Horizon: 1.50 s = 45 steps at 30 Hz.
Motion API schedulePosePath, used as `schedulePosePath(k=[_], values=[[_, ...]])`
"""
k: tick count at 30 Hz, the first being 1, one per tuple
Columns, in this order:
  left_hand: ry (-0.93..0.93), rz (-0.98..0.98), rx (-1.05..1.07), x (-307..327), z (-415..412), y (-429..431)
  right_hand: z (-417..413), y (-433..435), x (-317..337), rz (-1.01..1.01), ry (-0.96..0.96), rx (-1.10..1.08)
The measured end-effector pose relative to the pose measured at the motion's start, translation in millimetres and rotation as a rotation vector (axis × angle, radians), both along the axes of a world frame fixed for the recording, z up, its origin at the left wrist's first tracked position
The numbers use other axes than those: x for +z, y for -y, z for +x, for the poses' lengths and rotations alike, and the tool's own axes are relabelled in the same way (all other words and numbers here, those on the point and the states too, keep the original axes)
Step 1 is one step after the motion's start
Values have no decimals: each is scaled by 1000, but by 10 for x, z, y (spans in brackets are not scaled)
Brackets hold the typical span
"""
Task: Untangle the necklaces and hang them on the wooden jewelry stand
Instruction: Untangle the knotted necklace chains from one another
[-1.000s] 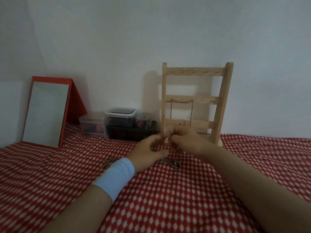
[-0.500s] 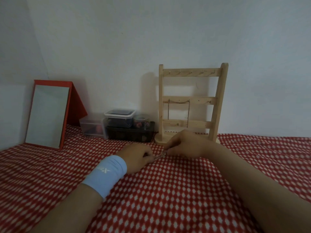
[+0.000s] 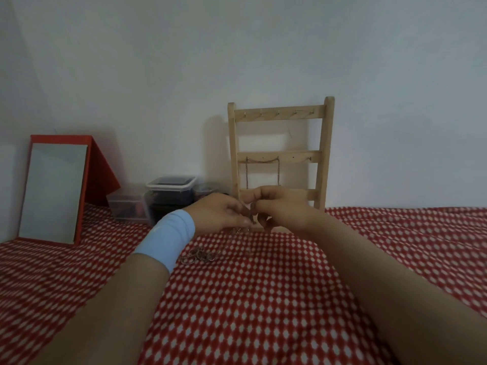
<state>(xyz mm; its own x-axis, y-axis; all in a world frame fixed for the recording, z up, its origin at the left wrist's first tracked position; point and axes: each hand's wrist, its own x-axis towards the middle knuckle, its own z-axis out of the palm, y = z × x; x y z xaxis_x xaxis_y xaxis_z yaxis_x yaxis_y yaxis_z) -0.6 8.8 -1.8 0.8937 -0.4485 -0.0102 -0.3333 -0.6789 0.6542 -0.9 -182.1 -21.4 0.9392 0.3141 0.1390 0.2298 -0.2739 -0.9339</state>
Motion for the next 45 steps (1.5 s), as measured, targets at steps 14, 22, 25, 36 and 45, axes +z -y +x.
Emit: schedulePosePath(k=[14, 22, 25, 36, 45], values=[[-108, -581, 96, -356, 169, -56, 34, 49, -96, 4, -86, 48], [-77, -671, 181, -325, 196, -102, 57, 69, -123, -54, -53, -71], [-199, -852, 158, -338, 198, -92, 44, 46, -93, -100, -55, -36], [-239, -736, 184, -166, 162, -34, -17, -60, -59, -297, 99, -130], [-29, -215, 431, -275, 358, -153, -14, -57, -108, -206, 88, -125]])
